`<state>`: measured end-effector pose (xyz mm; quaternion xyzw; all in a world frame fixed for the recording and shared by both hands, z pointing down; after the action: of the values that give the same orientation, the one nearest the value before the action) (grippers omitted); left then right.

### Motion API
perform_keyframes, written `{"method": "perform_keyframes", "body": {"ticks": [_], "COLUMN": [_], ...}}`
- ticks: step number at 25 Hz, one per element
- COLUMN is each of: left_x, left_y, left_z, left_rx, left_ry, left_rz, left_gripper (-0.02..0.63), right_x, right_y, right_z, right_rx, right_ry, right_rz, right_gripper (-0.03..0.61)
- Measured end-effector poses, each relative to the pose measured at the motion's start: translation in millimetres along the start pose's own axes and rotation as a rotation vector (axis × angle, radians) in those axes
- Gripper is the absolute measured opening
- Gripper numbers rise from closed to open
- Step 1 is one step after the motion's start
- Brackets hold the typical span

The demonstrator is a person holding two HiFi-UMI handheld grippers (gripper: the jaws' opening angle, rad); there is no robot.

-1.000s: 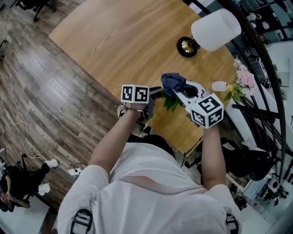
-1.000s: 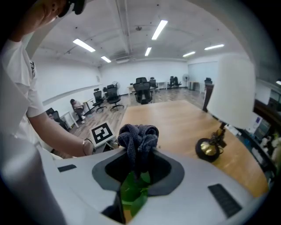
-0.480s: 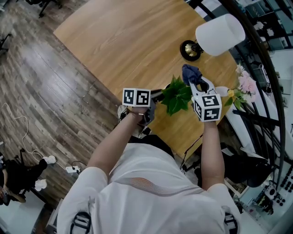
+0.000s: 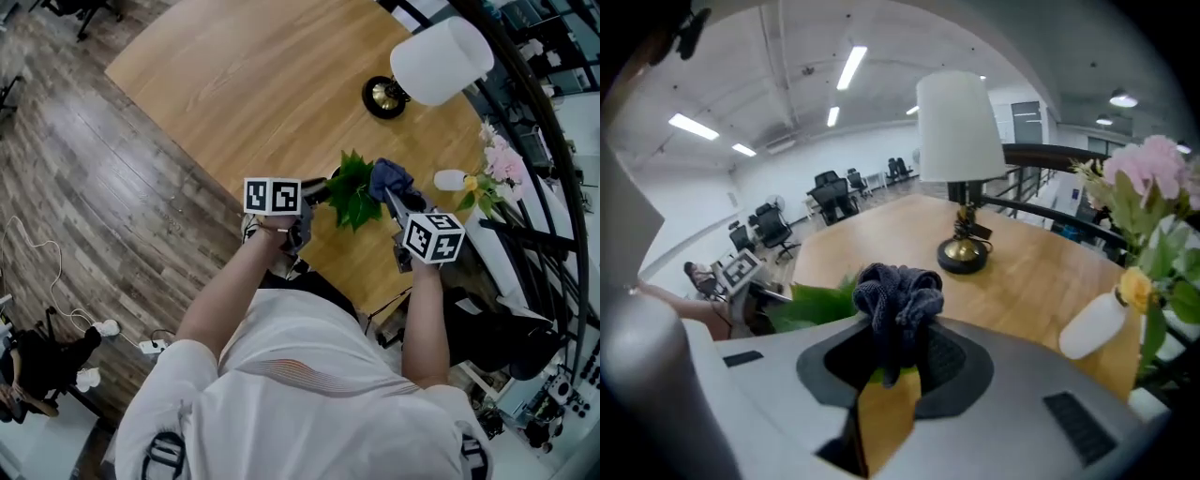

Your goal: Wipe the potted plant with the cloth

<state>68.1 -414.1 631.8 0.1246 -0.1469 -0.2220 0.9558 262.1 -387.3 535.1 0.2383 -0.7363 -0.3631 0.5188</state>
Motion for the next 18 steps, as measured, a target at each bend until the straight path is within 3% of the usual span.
{"method": "perform_keyframes", "body": {"ticks": [4, 7, 9, 11, 14, 16, 18], "left_x": [0.3, 0.7, 1.2, 0.8, -0.1, -0.2, 0.1], "left_y": [-0.9, -1.0, -0.9, -0.7, -0.4, -0.4, 0.2], "left_z": [-0.6, -2.0, -2.7, -2.2, -1.4, -1.3, -1.0], "left_rx": [0.002, 0.016, 0.020, 0.019, 0.014, 0.011, 0.012], "left_ry": [-0.003, -0.009, -0.013, -0.015, -0.017, -0.018, -0.019], "left_rz": [-0.007, -0.007, -0.005, -0.009, -0.020, -0.025, -0.028], "left_gripper": [0.126, 0.126, 0.126, 0.126, 0.126, 0.126, 0.126], "right_x": [-10.7, -38.3, -59.2, -70.8, -64.4, -52.9, -44.0], "right_y": [5.6, -18.6, -38.3, -45.8, -26.4, -0.5, 27.1], "right_z": [-22.5, -10.4, 7.0, 26.5, 51.9, 55.6, 44.5], "right_rx": [-0.139, -0.282, -0.221, -0.080, 0.063, 0.143, 0.206], "right_ry": [0.176, 0.219, 0.138, 0.009, -0.132, -0.146, -0.079], "right_rz": [0.002, -0.082, -0.177, -0.224, -0.163, -0.103, -0.050], "right_gripper": [0.140, 0.140, 0.140, 0.140, 0.140, 0.140, 0.140]}}
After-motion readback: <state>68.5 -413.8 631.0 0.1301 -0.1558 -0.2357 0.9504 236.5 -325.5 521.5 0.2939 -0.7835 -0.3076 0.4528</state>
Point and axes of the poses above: the fingertips, and each gripper's own axes: x forward along the fingers, z to its left, y out of its underside, the point moved 6 cm from there along -x, backward along the fingers, and after that the axes turned 11 degrees about -z, right-handed, at the moved point
